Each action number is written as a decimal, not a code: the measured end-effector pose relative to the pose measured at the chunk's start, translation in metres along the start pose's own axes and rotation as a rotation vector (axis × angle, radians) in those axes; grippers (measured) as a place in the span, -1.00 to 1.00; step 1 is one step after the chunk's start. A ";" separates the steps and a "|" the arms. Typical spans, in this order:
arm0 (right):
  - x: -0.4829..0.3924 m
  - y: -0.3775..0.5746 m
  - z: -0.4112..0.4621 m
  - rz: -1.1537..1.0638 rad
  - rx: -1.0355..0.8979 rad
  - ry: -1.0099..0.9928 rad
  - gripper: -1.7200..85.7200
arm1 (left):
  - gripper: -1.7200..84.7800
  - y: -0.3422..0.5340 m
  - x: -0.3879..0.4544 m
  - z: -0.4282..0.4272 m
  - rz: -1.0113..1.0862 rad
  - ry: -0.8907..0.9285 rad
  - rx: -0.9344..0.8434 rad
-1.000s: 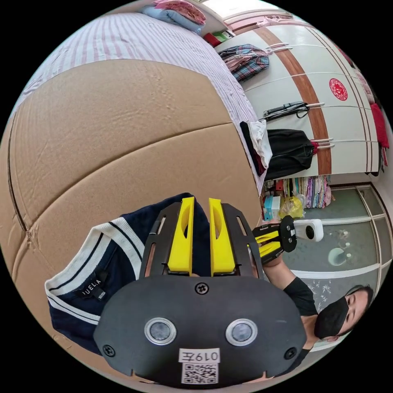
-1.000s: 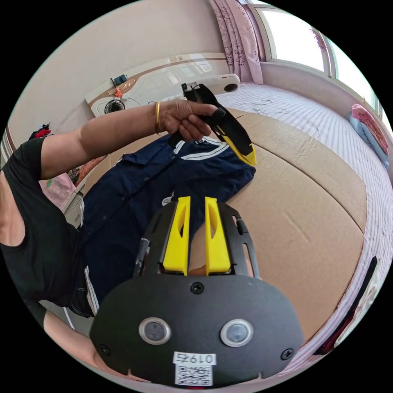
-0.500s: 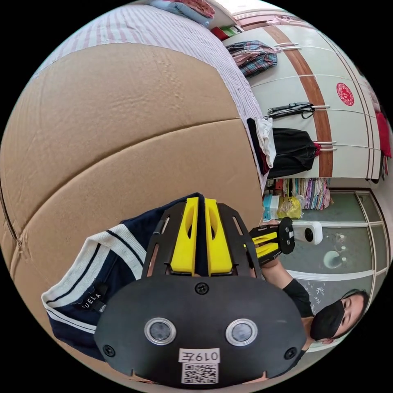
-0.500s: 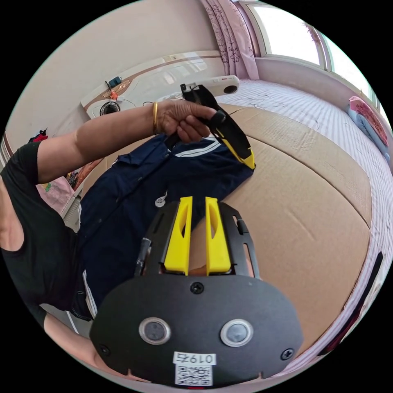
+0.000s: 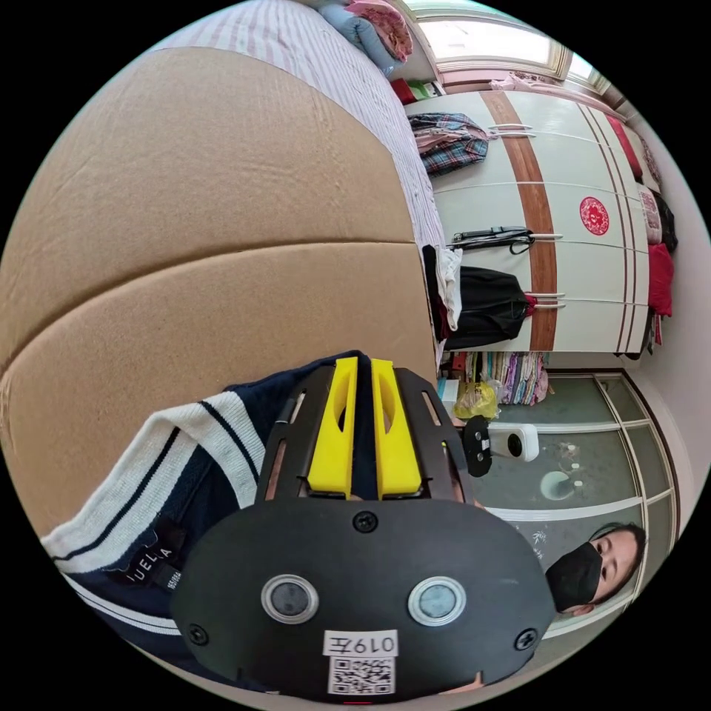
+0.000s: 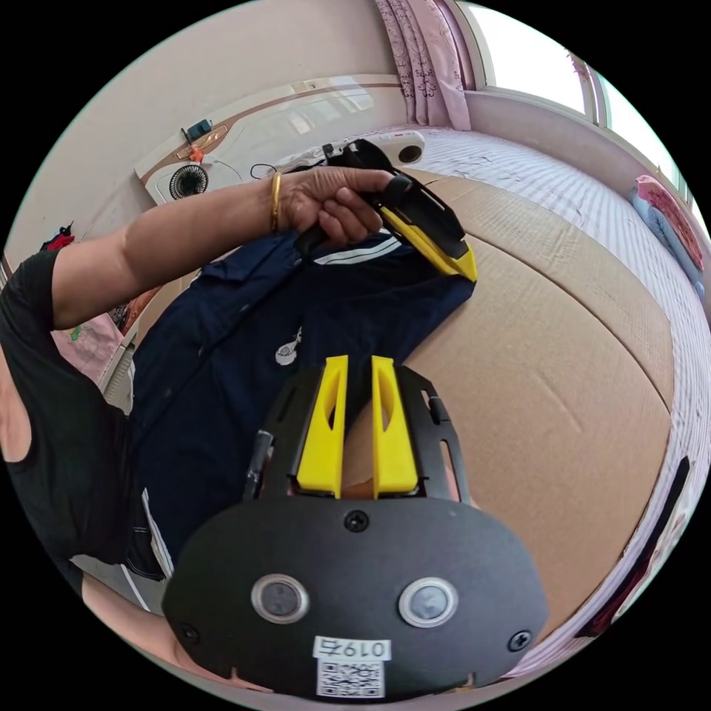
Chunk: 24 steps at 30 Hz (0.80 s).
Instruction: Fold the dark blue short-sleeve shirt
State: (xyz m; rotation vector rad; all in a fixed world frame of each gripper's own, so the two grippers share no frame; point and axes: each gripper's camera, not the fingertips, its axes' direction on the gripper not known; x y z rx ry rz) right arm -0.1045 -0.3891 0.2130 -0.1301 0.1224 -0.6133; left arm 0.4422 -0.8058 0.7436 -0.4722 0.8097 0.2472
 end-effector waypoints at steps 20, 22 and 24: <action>0.010 -0.003 0.013 0.011 0.009 -0.007 -0.83 | -0.93 -0.030 0.017 0.012 0.008 -0.126 -0.044; 0.008 -0.002 0.014 0.010 0.009 -0.005 -0.83 | -0.93 -0.028 0.016 0.013 -0.003 -0.141 -0.038; 0.005 0.000 0.017 0.009 0.009 0.000 -0.83 | -0.93 -0.021 0.014 0.013 -0.010 -0.127 -0.013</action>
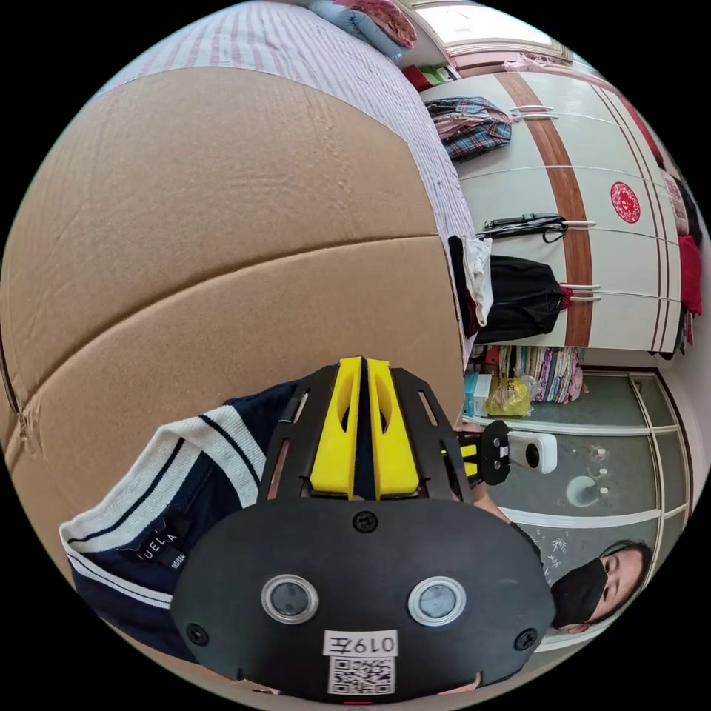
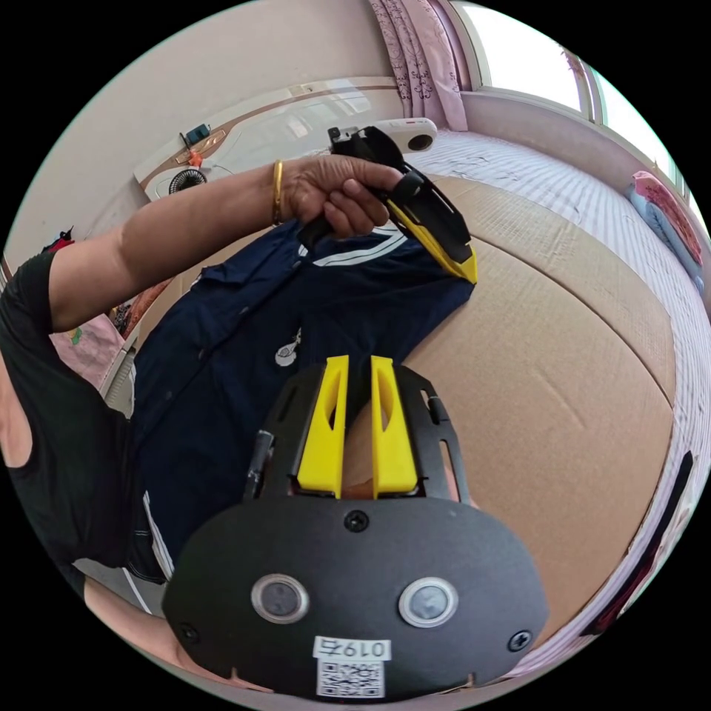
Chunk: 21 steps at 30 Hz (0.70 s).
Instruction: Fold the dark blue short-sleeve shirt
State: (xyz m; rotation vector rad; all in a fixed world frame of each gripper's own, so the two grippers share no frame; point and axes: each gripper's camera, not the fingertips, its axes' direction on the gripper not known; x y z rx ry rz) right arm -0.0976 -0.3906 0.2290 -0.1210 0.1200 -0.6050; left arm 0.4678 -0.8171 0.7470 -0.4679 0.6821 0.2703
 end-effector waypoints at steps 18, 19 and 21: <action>-0.038 0.027 0.018 0.021 0.004 -0.008 -0.83 | -0.94 0.105 0.064 -0.004 0.114 0.054 0.102; -0.040 0.028 0.018 0.022 0.004 -0.009 -0.83 | -0.94 0.110 0.068 0.000 0.122 0.041 0.087; -0.049 0.034 0.021 0.025 0.004 -0.008 -0.84 | -0.94 0.131 0.079 0.013 0.125 -0.024 0.061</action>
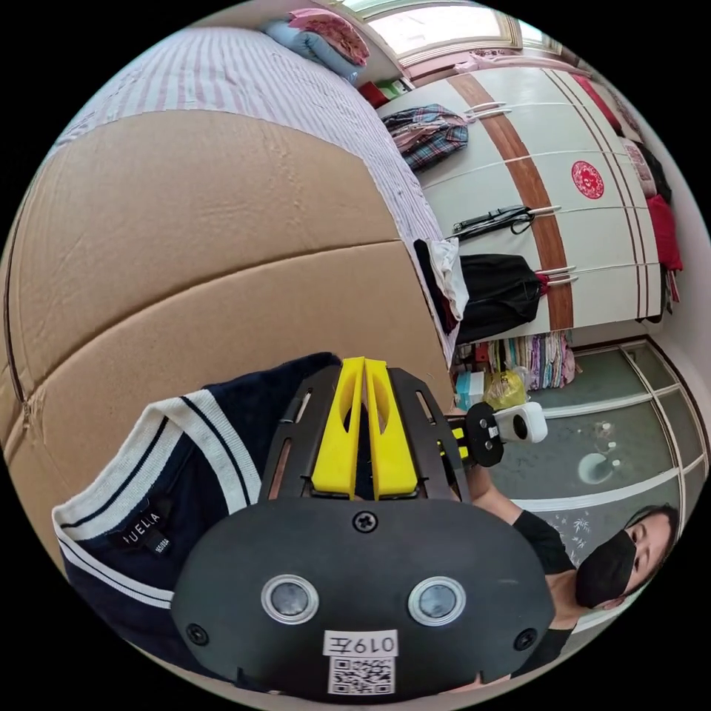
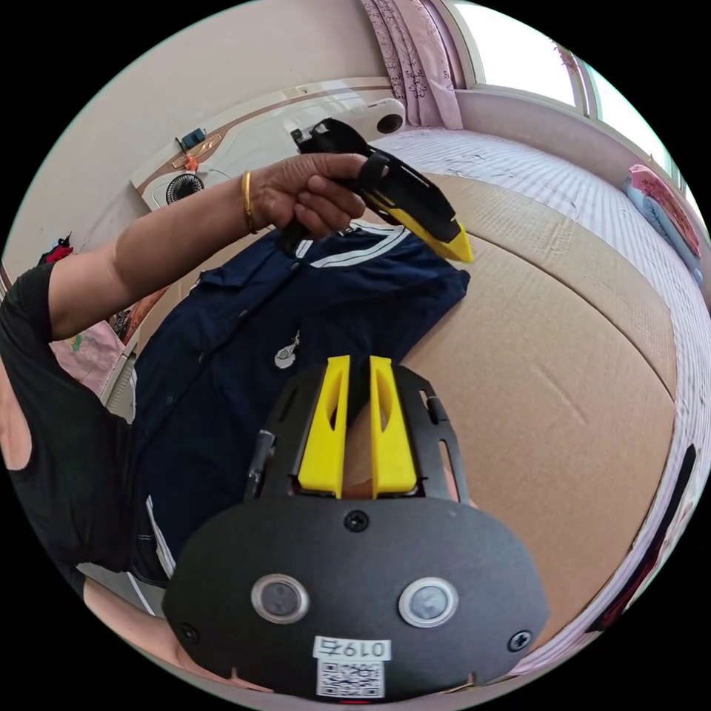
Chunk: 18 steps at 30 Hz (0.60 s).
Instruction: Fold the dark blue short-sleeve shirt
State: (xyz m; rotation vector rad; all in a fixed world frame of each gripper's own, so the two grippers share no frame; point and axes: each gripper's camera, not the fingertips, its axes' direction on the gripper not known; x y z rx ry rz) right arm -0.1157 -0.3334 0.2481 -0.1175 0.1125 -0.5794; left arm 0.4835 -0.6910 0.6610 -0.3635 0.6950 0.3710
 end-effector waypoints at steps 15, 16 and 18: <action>-0.075 0.049 0.015 0.021 -0.005 0.011 -0.85 | -0.94 0.137 0.101 0.025 0.060 -0.129 0.020; -0.079 0.052 0.016 0.025 -0.005 0.009 -0.85 | -0.94 0.146 0.106 0.021 0.063 -0.108 0.043; -0.095 0.061 0.015 0.049 -0.017 0.015 -0.85 | -0.94 0.188 0.131 -0.005 0.082 0.002 0.160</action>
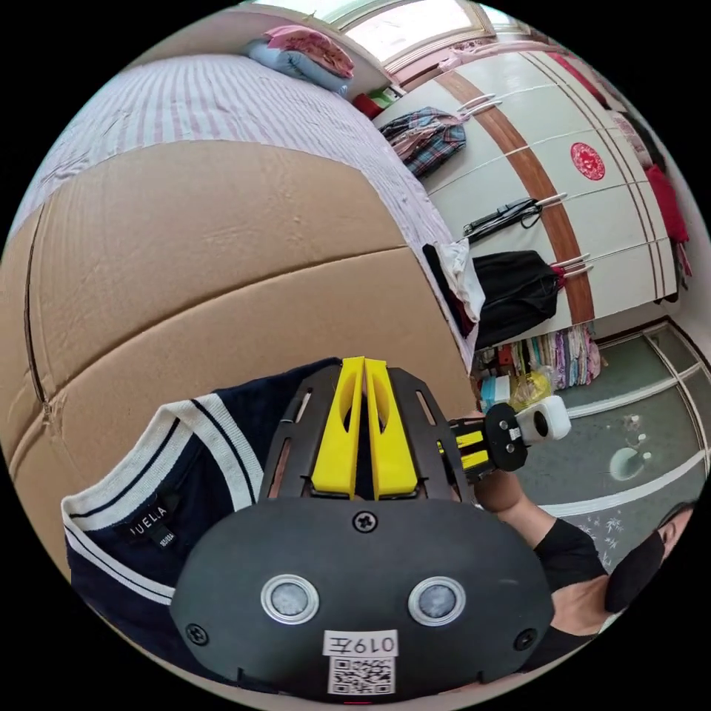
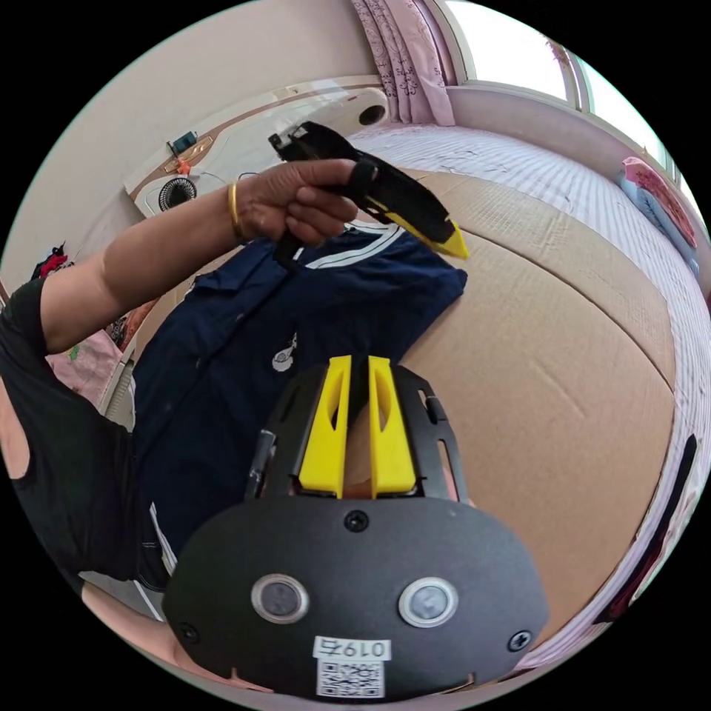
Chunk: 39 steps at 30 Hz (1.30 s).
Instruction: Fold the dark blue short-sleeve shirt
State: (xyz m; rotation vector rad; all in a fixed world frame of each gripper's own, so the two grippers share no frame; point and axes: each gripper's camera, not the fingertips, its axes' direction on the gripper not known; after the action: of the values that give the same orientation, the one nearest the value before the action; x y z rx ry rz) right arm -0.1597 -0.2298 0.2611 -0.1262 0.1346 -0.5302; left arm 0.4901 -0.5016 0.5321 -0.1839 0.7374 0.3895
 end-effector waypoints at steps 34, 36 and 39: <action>-0.528 0.414 -0.078 0.019 0.487 0.304 -0.98 | -0.94 0.834 0.519 -0.024 0.611 -1.105 0.267; -0.551 0.444 -0.070 0.011 0.458 0.343 -0.98 | -0.94 0.868 0.530 -0.025 0.591 -1.128 0.254; -0.575 0.477 -0.055 0.001 0.440 0.313 -0.98 | -0.93 0.908 0.536 -0.029 0.535 -1.076 0.255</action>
State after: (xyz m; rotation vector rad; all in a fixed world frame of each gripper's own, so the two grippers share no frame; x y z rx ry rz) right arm -0.4239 0.4670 0.1882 0.3880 0.3192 -0.5648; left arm 0.4626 0.4687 0.1198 0.4591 -0.2540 0.8003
